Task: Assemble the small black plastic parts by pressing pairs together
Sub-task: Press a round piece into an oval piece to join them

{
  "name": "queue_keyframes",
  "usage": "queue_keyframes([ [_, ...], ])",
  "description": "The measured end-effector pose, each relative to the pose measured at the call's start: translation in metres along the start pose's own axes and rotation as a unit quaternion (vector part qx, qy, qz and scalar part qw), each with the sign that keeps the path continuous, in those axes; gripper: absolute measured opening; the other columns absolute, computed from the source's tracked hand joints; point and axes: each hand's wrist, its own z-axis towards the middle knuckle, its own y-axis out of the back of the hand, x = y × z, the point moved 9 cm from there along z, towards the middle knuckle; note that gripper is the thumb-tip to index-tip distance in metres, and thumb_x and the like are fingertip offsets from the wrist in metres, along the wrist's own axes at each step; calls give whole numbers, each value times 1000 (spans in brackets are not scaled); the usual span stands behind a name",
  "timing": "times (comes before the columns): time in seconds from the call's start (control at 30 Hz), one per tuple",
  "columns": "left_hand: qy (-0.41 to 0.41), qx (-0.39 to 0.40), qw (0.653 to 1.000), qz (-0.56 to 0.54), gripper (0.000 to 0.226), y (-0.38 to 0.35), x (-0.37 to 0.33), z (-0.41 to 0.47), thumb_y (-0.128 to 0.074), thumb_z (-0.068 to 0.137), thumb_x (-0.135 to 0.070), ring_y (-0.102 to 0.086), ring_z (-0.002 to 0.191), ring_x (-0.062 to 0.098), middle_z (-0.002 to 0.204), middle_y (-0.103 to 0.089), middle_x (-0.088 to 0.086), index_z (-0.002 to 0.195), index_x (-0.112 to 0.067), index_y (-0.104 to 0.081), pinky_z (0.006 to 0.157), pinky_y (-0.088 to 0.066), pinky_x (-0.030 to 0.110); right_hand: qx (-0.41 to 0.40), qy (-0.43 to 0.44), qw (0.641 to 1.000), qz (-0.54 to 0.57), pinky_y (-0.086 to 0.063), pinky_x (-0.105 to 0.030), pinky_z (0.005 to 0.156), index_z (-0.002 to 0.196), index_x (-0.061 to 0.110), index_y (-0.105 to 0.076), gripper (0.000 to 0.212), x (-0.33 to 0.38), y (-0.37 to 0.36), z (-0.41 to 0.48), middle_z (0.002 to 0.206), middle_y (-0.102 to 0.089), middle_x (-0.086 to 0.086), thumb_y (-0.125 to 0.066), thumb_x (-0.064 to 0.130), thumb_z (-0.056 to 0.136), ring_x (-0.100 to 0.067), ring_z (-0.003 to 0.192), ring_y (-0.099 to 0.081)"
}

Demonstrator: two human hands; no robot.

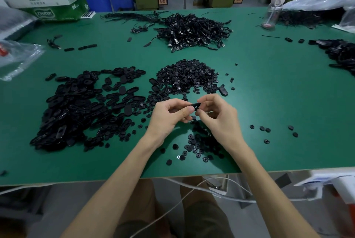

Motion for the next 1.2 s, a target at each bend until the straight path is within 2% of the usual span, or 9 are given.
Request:
queue_keyframes([
  [0.17,-7,-2,1000,14,12,0,-3,-1,-81,86,-12,-73,72,23,79,-77,11,97,-8,-79,71,-60,27,-25,-4,1000,-9,-54,-31,75,105,25,-62,29,-6,3,1,84,-72,8,-75,7,87,-11,84,-69],
  [0.3,-16,-7,999,37,10,-1,-5,-2,-81,86,-9,-72,70,22,76,-77,8,96,-8,-79,69,-60,26,-25,0,999,-21,-53,-26,73,106,23,-60,29,-5,3,1,84,-71,10,-76,7,88,-9,84,-69],
  [0.5,-32,-24,994,99,13,0,-7,-4,-82,87,-10,-73,69,19,77,-77,8,99,-5,-79,68,-60,27,-8,20,997,-71,-45,-10,74,105,20,-60,27,3,-3,-1,85,-69,9,-74,5,89,-5,85,-66],
  [0.6,-30,-19,994,101,14,-1,-7,-3,-81,87,-9,-74,70,17,77,-77,6,100,-4,-79,68,-60,25,-11,23,997,-74,-47,-12,76,105,19,-60,26,5,-2,-1,87,-70,8,-75,5,89,-5,85,-66],
  [0.77,-20,-16,997,79,13,-1,-4,-3,-79,89,-5,-76,74,20,79,-78,9,101,-1,-78,69,-60,25,-18,22,998,-64,-53,-25,81,106,20,-58,27,5,0,-2,88,-70,9,-74,7,89,-5,86,-68],
  [0.87,-5,-11,999,50,16,0,-2,-4,-79,89,-5,-78,79,25,85,-79,12,104,0,-77,73,-61,27,-22,21,998,-59,-52,-20,78,106,21,-57,27,4,0,-1,88,-70,11,-75,9,90,-5,86,-68],
  [0.97,-2,6,999,45,15,-3,-2,-3,-79,89,-7,-78,83,26,87,-80,10,104,-7,-79,77,-62,28,-39,24,998,-53,-48,-13,72,106,21,-56,28,5,4,-1,88,-71,11,-74,8,90,-4,85,-67],
  [1.1,-2,8,999,49,12,-4,-3,-4,-79,90,-9,-78,83,27,86,-80,9,99,-17,-80,77,-61,28,-40,28,998,-49,-47,-12,71,107,21,-56,28,5,4,-2,88,-70,10,-74,7,91,-4,85,-67],
  [1.2,3,14,999,50,12,-5,-3,-4,-79,90,-8,-78,83,26,85,-80,10,99,-16,-79,77,-61,27,-37,28,997,-59,-47,-11,71,107,21,-56,27,4,3,-2,89,-70,11,-74,8,91,-3,85,-66],
])
